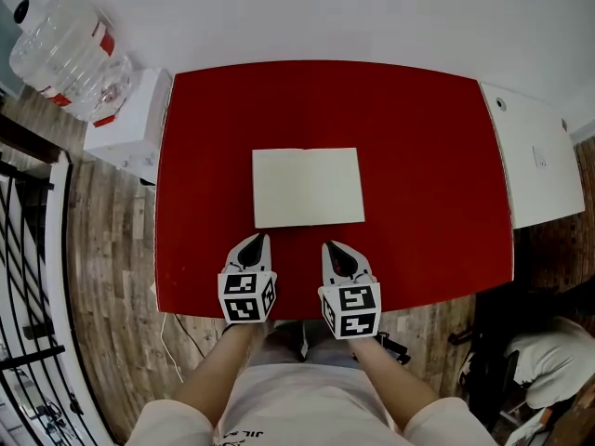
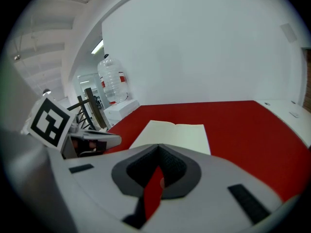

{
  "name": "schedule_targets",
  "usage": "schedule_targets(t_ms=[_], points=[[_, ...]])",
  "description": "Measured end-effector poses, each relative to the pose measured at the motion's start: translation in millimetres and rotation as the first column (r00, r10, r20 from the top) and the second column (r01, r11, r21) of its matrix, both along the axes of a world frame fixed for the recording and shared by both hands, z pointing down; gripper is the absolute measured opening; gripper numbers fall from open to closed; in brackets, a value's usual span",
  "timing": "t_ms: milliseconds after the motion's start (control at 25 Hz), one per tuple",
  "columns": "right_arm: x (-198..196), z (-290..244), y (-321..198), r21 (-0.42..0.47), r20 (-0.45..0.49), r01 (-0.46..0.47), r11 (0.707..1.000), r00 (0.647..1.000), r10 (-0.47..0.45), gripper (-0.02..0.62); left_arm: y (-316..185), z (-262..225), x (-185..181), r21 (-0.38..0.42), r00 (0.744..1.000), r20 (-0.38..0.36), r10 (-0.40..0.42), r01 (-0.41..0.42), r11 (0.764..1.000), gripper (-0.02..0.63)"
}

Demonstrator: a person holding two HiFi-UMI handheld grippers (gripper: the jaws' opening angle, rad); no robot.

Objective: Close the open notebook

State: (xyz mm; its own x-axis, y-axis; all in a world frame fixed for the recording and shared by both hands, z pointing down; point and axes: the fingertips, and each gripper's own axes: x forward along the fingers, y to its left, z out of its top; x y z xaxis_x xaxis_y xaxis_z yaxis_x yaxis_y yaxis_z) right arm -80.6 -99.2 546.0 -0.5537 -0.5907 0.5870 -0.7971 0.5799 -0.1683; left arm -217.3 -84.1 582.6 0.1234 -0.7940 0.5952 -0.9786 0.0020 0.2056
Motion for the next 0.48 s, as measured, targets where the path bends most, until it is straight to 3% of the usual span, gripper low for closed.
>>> schedule_targets(t_ms=[200, 480], points=[[-8.9, 17.3, 6.6, -0.03, -0.007, 0.022, 0.999, 1.0, -0.022, 0.003, -3.1, 25.5, -16.0, -0.03, 0.999, 0.042, -0.012, 0.013, 0.999, 0.006], [-19.7, 35.6, 16.1, -0.07, -0.002, 0.041, 0.997, 0.999, -0.042, 0.003, -9.1, 65.5, -36.2, -0.093, 0.998, -0.013, -0.067, 0.066, 0.994, 0.084]])
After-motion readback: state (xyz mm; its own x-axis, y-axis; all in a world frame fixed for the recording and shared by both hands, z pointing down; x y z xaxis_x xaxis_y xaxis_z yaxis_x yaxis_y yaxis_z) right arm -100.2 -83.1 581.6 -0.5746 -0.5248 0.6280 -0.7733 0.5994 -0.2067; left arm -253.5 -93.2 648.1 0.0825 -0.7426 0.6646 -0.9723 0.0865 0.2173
